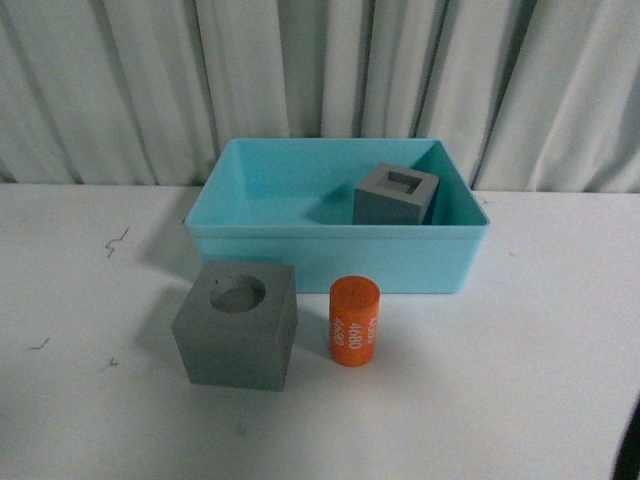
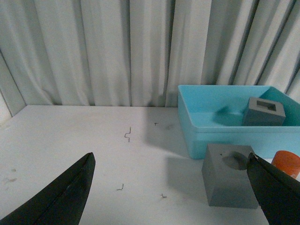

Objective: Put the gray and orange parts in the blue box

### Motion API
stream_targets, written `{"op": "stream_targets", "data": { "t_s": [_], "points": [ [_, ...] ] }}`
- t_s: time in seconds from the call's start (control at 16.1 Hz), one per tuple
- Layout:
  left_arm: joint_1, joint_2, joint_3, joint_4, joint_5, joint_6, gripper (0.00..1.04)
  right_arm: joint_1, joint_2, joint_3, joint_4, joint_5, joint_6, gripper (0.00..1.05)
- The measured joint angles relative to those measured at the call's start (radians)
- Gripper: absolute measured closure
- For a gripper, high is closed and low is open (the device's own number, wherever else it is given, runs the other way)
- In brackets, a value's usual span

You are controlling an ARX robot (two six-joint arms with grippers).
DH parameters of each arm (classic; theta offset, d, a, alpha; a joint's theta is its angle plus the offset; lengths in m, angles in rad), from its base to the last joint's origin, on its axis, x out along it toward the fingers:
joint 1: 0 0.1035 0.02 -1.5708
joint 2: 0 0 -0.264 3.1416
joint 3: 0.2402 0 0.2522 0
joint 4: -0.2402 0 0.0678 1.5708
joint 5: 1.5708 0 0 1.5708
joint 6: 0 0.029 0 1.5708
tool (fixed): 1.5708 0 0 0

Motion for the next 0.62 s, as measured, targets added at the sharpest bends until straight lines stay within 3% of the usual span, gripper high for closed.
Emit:
{"op": "stream_targets", "data": {
  "t_s": [0.06,0.19,0.5,0.62],
  "points": [
    [0.0,0.0,0.0,0.0,-0.001,0.0,0.07,-0.023,-0.006,-0.091,0.229,-0.08,-0.069,0.25],
    [0.0,0.0,0.0,0.0,0.0,0.0,0.07,-0.074,-0.095,-0.227,0.404,-0.13,-0.157,0.5],
    [0.0,0.0,0.0,0.0,0.0,0.0,0.07,-0.139,-0.275,-0.33,0.328,-0.201,-0.184,1.01],
    [0.0,0.0,0.0,0.0,0.0,0.0,0.07,-0.161,-0.358,-0.354,0.291,-0.216,-0.188,1.03]
  ]
}}
